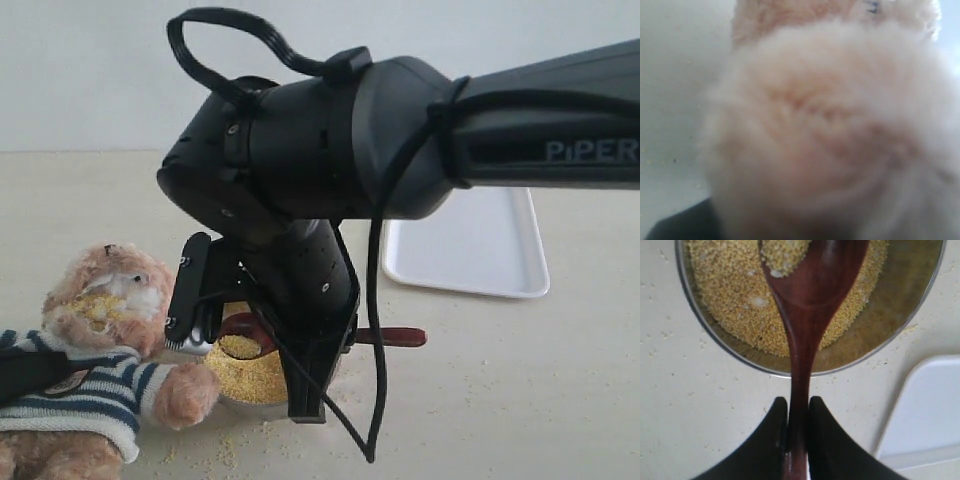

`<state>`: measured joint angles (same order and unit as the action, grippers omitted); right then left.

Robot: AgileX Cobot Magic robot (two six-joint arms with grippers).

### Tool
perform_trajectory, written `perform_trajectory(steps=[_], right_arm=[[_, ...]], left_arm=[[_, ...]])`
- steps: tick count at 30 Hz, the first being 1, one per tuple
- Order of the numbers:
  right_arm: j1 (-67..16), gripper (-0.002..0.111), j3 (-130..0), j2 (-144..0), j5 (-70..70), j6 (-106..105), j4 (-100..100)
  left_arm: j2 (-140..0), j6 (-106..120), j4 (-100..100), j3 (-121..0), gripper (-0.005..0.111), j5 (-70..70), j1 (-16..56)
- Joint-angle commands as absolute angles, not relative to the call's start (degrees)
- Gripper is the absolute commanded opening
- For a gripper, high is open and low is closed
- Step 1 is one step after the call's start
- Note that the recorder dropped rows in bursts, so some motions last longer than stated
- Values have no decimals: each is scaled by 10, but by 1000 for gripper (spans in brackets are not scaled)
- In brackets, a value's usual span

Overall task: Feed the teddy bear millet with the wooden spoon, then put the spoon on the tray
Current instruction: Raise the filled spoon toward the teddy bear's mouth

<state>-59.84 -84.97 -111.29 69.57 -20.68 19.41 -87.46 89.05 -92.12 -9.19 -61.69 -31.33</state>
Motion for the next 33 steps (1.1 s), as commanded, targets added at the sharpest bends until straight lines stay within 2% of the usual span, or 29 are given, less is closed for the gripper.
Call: perform_trajectory(steps=[1,9,18,33], right_arm=[[-592,0,-853,-1104,700,-220,185],[-547,0,-853,-1101,700,-243,121],[-466,0,-853,-1092,700,-271,-52],[-445,0,-854,-1079,700,-288,-138]], left_arm=[[-874,894,-923,-89,5,-628,-314],[-874,894,-918,-89,5,-628,-314],[-874,894,-915,-89,5,-628,-314],[-874,894,-902,-89,5,-628,-314]])
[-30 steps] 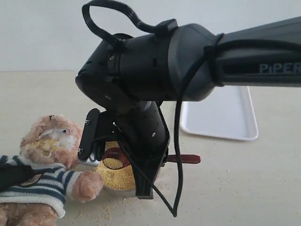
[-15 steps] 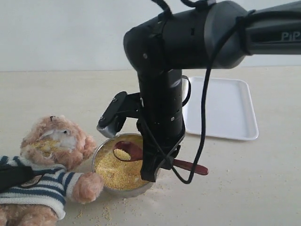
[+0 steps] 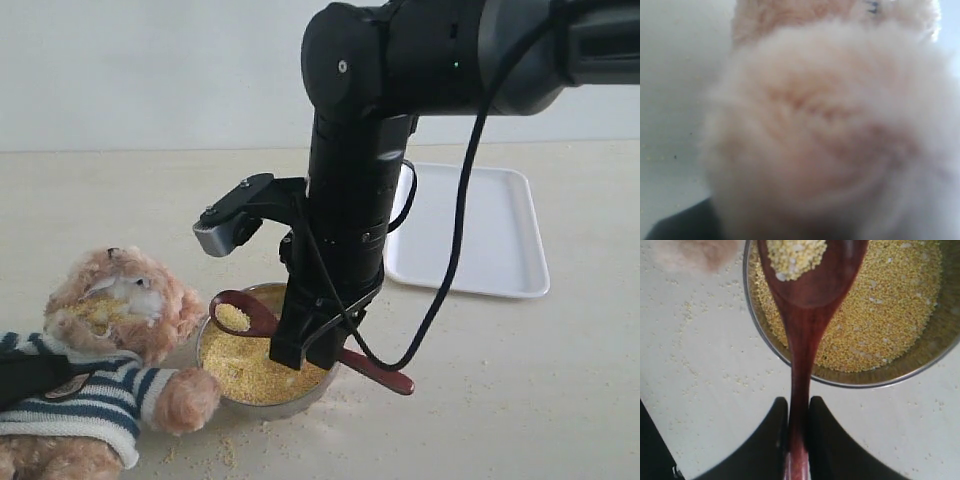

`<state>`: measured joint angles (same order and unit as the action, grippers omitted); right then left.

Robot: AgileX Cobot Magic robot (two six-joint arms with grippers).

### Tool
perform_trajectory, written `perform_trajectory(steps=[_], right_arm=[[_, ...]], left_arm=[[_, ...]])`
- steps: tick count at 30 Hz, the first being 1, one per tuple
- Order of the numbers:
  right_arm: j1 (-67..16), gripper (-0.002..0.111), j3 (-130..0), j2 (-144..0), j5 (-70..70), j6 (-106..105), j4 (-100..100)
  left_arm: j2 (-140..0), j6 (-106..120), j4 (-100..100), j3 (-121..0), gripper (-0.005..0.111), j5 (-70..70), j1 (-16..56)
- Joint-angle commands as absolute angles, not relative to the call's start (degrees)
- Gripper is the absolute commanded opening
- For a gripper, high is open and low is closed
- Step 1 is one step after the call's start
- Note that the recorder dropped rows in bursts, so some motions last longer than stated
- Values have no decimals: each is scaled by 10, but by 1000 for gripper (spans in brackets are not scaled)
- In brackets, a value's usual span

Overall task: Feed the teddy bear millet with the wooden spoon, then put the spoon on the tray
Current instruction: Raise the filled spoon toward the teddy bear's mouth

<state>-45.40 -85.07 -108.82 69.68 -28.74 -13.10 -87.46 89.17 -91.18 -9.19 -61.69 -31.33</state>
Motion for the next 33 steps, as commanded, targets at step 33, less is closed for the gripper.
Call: perform_trajectory(steps=[33], right_arm=[[-447,0,-868,-1012,700,-123,-184]], left_arm=[[-874,750,-850,-65,5,-651,-314]])
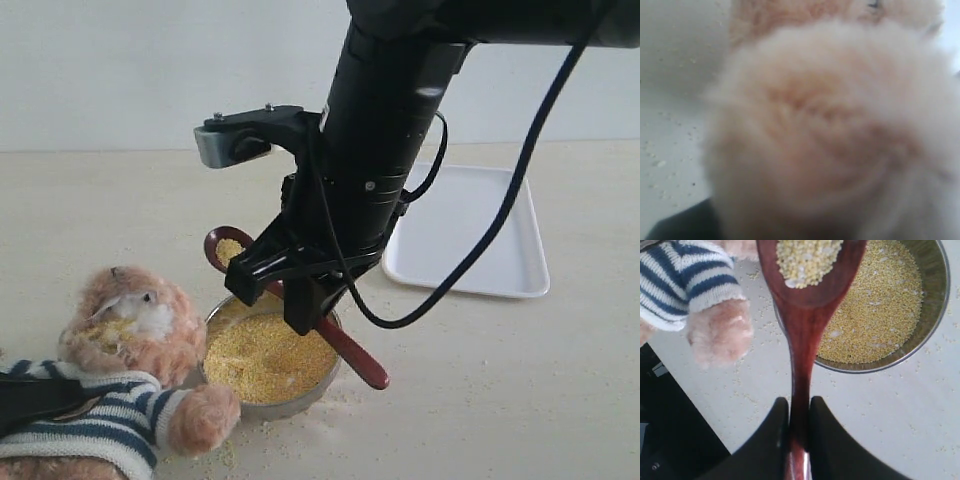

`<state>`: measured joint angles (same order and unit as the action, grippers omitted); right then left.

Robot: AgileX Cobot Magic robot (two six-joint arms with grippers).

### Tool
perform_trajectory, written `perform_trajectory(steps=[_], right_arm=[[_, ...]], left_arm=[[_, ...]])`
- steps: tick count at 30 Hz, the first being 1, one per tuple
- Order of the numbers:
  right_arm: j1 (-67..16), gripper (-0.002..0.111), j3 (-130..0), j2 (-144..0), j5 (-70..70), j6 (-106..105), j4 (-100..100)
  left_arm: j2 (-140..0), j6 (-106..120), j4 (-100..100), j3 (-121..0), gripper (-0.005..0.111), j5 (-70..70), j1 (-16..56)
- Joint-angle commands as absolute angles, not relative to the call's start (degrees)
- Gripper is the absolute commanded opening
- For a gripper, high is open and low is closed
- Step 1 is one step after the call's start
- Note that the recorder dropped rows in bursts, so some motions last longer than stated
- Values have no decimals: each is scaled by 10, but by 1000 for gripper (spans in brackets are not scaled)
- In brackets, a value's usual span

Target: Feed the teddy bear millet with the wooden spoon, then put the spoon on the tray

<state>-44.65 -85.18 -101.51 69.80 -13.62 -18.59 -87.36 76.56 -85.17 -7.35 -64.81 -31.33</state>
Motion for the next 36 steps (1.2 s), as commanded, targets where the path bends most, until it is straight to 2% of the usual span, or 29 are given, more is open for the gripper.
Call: perform_trajectory(steps=[1,11,22,30,36], right_arm=[[-447,0,-873,-1014,700,-120,-182],[-514,0,-970,-1078,700,-99,-116],[-600,0,-973,-1106,700,-138,32],[-661,0,-973,-1106,688,-90,187],[-680,0,-973,-1110,660,-63,214]], left_arm=[[-874,750,-850,-65,5,-650,-314],[-874,750,-848,-65,5,-650,-314],[-874,784,-836,-65,5,-654,-314],[-874,784,-835,-65,5,-662,-314],[-874,784,-835,-65,5,-662,-314]])
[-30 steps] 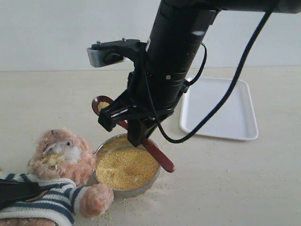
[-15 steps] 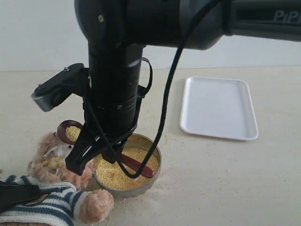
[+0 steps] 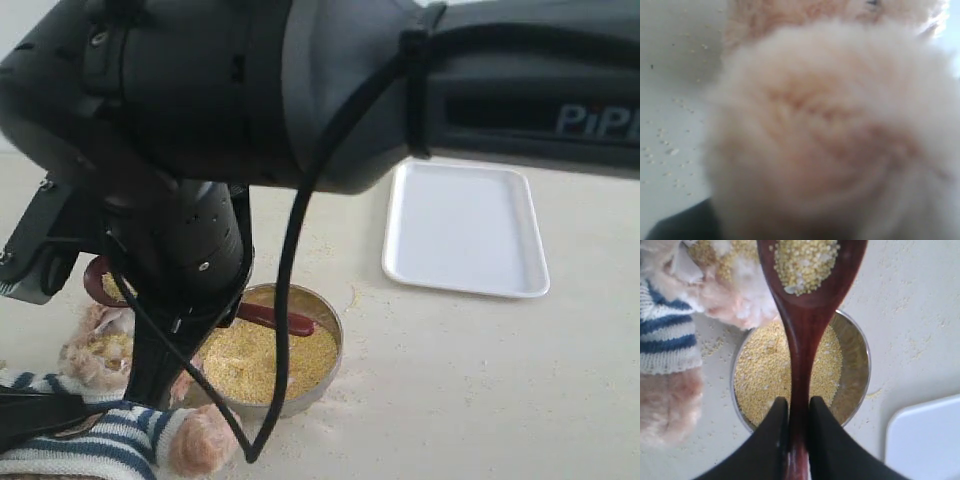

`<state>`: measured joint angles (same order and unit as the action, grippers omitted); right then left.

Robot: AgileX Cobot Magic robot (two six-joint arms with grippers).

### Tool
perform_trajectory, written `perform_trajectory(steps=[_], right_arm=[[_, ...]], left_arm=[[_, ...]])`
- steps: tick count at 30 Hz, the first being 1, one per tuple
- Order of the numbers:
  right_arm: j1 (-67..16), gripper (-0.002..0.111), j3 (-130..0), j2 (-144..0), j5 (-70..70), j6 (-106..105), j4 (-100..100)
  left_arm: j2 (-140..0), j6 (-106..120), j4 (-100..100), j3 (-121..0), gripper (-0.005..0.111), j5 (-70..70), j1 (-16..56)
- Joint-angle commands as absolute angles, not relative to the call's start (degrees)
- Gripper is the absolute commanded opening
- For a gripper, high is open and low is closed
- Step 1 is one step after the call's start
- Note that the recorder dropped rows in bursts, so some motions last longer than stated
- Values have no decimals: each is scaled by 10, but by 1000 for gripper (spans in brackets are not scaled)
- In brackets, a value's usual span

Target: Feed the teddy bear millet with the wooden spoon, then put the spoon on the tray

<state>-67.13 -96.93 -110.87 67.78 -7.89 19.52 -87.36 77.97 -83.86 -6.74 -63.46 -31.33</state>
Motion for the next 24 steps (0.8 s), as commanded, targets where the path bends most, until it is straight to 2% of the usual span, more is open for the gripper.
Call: perform_trajectory(steps=[1,24], right_arm=[[-680,0,-973,-1115,659,-60,216],[-705,0,-973,-1167,675,-80,321]], left_arm=[[-874,784,-835,-65,5,-662,-314],[-874,785,-845,-67,5,-662,-314]])
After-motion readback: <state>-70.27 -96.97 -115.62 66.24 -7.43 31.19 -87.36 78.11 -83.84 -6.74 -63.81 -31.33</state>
